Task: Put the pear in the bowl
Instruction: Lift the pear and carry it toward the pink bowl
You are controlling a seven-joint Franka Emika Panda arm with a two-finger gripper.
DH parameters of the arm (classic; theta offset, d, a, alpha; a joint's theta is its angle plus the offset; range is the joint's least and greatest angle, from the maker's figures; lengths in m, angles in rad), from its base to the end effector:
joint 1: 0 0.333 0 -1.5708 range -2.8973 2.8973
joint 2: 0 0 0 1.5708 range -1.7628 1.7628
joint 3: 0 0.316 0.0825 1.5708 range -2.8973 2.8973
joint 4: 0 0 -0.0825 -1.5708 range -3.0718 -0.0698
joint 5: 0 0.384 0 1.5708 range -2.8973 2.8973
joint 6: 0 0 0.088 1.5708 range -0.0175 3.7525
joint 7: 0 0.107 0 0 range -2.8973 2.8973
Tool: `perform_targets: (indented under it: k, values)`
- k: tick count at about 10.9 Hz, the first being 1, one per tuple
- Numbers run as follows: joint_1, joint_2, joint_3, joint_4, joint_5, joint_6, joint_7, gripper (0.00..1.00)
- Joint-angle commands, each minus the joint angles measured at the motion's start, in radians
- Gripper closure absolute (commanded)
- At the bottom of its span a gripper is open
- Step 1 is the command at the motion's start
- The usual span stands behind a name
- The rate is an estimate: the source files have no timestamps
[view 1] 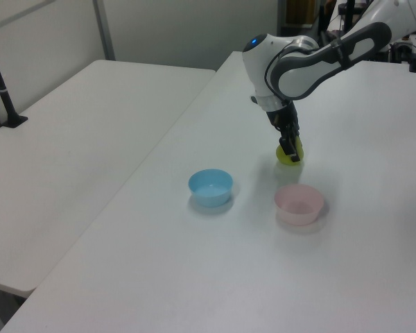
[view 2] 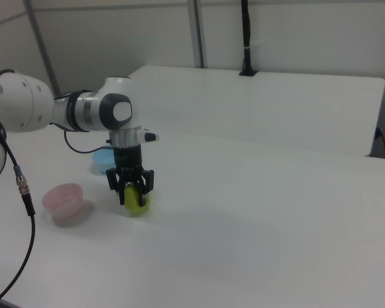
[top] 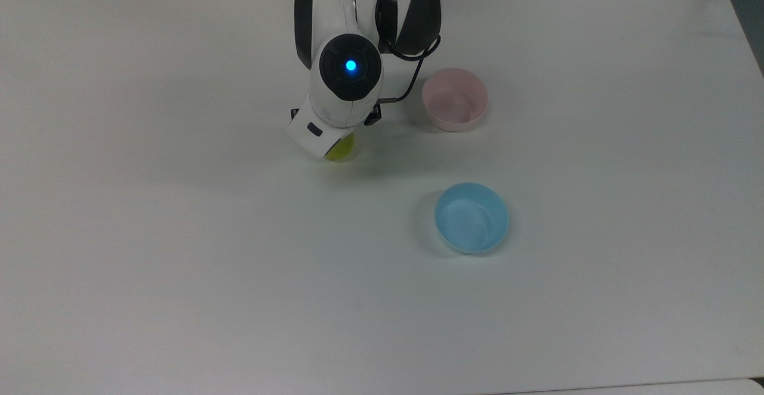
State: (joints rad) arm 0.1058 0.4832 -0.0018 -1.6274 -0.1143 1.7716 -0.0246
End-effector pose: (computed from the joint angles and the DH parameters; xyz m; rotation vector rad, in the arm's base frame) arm 0.6369 0.0566 0.3182 2.9679 0.2539 -0.5028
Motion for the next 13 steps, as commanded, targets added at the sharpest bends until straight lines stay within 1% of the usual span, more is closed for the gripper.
perform_targets:
  k: [1,2,4,5,6,7,8,11,13]
  values:
    - [0.006,-0.121,-0.010,-0.019,-0.007,-0.001,0.020,0.70]
    - [0.003,-0.164,-0.012,-0.012,-0.001,-0.039,0.019,0.70]
    - [0.005,-0.208,-0.012,0.014,0.004,-0.087,0.020,0.70]
    - [0.009,-0.215,-0.010,0.033,0.018,-0.109,0.022,0.70]
    - [0.012,-0.225,-0.006,0.050,0.048,-0.129,0.020,0.70]
    - [0.021,-0.229,-0.001,0.054,0.067,-0.133,0.022,0.69]
    - [0.072,-0.227,-0.001,0.063,0.080,-0.136,0.032,0.68]
    - [0.199,-0.219,-0.001,0.055,0.087,-0.150,0.089,0.62]
    - [0.257,-0.200,-0.001,0.054,0.087,-0.141,0.127,0.58]
